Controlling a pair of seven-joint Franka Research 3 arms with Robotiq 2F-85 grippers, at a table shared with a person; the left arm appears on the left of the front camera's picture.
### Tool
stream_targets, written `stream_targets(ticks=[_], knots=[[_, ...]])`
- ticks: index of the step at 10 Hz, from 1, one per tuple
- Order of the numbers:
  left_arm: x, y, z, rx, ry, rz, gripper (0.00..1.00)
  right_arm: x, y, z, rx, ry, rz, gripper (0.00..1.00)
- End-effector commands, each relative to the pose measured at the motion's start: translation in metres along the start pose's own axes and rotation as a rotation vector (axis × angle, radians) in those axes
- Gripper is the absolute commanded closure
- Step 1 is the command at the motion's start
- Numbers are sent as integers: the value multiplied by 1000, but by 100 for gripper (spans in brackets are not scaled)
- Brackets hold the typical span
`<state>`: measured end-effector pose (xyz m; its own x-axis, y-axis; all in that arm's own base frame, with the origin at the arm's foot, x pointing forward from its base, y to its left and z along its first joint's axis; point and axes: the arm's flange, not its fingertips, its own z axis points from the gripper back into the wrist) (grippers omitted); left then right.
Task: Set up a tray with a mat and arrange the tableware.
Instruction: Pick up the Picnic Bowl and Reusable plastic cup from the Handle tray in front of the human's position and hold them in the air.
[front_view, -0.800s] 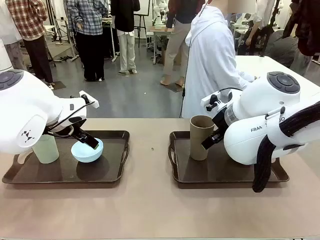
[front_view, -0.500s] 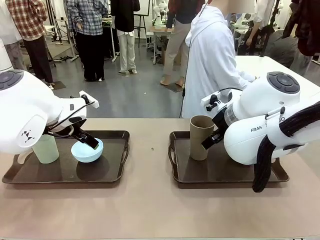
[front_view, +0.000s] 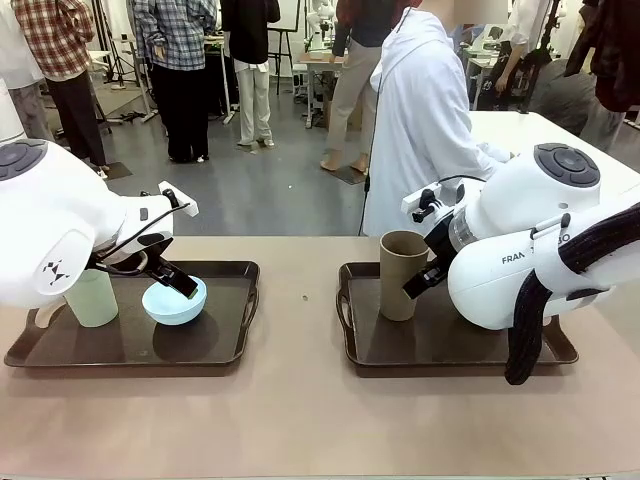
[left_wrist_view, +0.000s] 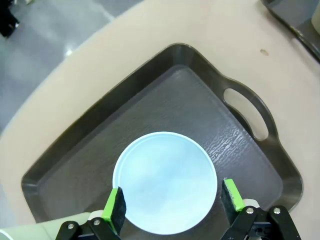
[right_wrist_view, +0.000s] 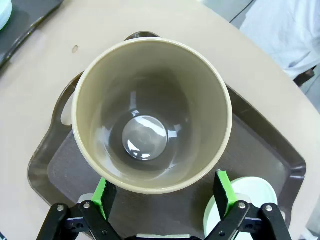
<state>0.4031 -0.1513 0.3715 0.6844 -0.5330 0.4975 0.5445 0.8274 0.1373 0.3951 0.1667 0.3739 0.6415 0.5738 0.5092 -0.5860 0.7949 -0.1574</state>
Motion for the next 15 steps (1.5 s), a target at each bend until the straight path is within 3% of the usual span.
stream_targets(ticks=[1,8,12,15], knots=[[0,0,0,0,0,0,0,0,0,0,0,0,0,0],[0,0,0,0,0,0,0,0,0,0,0,0,0,0],[-38,-37,80,-20,169,-142,0,-25,35,75,-60,186,38,0],[-92,-52,142,-124,369,-83,0,-90,69,117,-40,396,-58,0]])
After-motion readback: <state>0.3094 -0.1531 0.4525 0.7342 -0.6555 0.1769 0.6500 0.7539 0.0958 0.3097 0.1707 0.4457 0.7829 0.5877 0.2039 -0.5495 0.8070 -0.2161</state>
